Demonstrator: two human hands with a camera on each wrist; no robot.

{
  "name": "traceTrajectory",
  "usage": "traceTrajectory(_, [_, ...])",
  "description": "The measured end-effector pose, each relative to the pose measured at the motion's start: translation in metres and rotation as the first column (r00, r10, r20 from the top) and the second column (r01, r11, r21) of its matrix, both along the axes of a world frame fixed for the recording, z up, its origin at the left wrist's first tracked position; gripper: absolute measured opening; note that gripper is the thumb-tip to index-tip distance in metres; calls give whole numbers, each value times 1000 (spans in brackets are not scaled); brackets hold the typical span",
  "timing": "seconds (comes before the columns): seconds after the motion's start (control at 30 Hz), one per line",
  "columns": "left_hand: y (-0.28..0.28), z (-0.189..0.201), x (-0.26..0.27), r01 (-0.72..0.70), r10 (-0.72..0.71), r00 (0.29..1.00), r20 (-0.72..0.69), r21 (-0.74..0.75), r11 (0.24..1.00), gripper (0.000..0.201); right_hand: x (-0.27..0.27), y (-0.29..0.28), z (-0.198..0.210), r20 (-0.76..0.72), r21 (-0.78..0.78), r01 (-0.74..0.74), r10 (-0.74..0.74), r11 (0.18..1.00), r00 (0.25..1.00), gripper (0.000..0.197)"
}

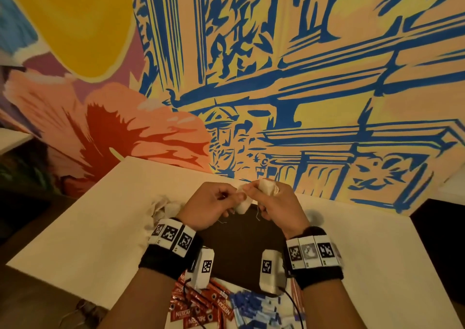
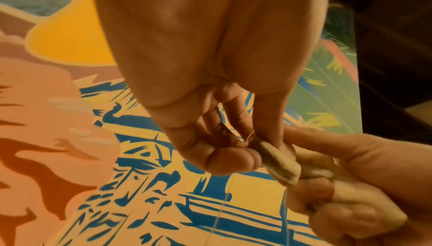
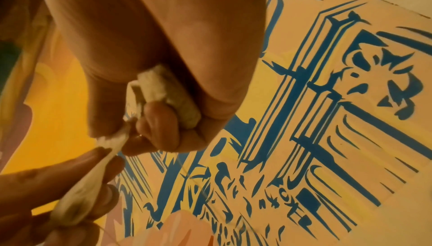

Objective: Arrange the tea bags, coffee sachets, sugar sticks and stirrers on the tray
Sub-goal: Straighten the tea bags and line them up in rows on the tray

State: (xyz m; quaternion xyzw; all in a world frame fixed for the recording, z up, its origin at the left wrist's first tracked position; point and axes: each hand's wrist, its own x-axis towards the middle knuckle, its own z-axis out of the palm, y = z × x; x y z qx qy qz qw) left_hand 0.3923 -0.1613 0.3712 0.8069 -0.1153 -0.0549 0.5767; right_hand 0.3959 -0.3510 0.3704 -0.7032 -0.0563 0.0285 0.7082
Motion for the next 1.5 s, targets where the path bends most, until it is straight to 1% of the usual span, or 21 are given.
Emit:
traceTrajectory(0.13, [6, 2, -3, 11, -12, 1000, 21, 63, 998, 21, 6, 6, -2, 90, -50, 43, -39, 998, 995, 11])
traceTrajectory(0.23, [13, 5, -6, 43, -44, 999, 4, 111, 993, 16, 9, 13, -8, 144, -74, 57, -46, 996, 988, 14])
traceTrajectory(0.33, [21, 7, -1, 54, -54, 999, -3, 139, 989, 16, 11, 21, -11, 117, -55, 19, -12, 998, 993, 14])
traceTrajectory(0.4, [25, 6, 4, 54, -54, 999, 2, 133, 990, 26, 14, 26, -8, 106, -47, -12, 17, 999, 994, 14])
traceTrajectory(0.53, [32, -3, 17, 54, -51, 998, -28, 112, 992, 29, 25, 34, -3, 108, -56, 15, -9, 998, 994, 15])
traceTrajectory(0.57, [34, -4, 21, 61, -56, 998, -42, 113, 992, 28, 27, 35, -4, 91, -60, 11, -6, 998, 996, 17])
traceTrajectory(0.63, [40, -3, 29, 69, -61, 996, -59, 127, 989, 22, 33, 39, -8, 3, -40, 5, -4, 999, 1000, 23])
traceTrajectory(0.7, [50, -1, 37, 35, -25, 998, -61, 157, 987, 28, 40, 41, -12, -119, -15, 44, -46, 999, 992, 34])
traceTrajectory(0.73, [58, -1, 43, 8, 2, 998, -56, 165, 986, 31, 45, 42, -15, -172, -1, 81, -80, 997, 982, 34])
traceTrajectory(0.8, [76, -4, 57, -37, 45, 998, -40, 181, 983, 32, 55, 41, -22, -269, 80, 150, -124, 985, 955, 24])
traceTrajectory(0.83, [86, -7, 65, -63, 71, 997, -39, 193, 979, 33, 60, 40, -27, -315, 142, 173, -122, 975, 941, 19])
traceTrajectory(0.93, [117, -26, 92, -142, 159, 986, -56, 225, 964, 40, 71, 37, -40, -428, 280, 221, -85, 934, 900, 11])
traceTrajectory(1.0, [134, -44, 111, -159, 185, 980, -76, 265, 951, 36, 73, 40, -48, -474, 281, 227, -71, 932, 878, 13])
traceTrajectory(1.1, [151, -75, 137, -132, 181, 977, -115, 341, 931, 15, 75, 50, -59, -524, 210, 205, -67, 956, 849, 27])
traceTrajectory(1.2, [161, -111, 159, -60, 152, 973, -173, 449, 891, 14, 84, 64, -65, -608, 41, 183, -120, 982, 785, 35])
traceTrajectory(1.23, [162, -122, 165, -29, 135, 973, -187, 485, 874, 15, 87, 68, -67, -626, -7, 182, -147, 983, 766, 35])
traceTrajectory(1.27, [162, -132, 171, 2, 116, 974, -197, 514, 858, 16, 89, 70, -72, -617, -31, 193, -171, 981, 768, 33])
traceTrajectory(1.33, [159, -149, 179, 64, 74, 973, -220, 561, 826, 16, 89, 74, -83, -560, -57, 231, -223, 971, 798, 27])
traceTrajectory(1.37, [157, -159, 184, 93, 52, 972, -230, 577, 811, 19, 88, 75, -87, -538, -86, 259, -263, 962, 801, 25])
traceTrajectory(1.43, [151, -177, 194, 150, 10, 966, -259, 588, 795, 25, 89, 79, -93, -520, -138, 310, -335, 941, 786, 18])
traceTrajectory(1.5, [146, -194, 203, 191, -9, 958, -288, 611, 768, 22, 93, 84, -97, -515, -154, 335, -365, 930, 776, 11])
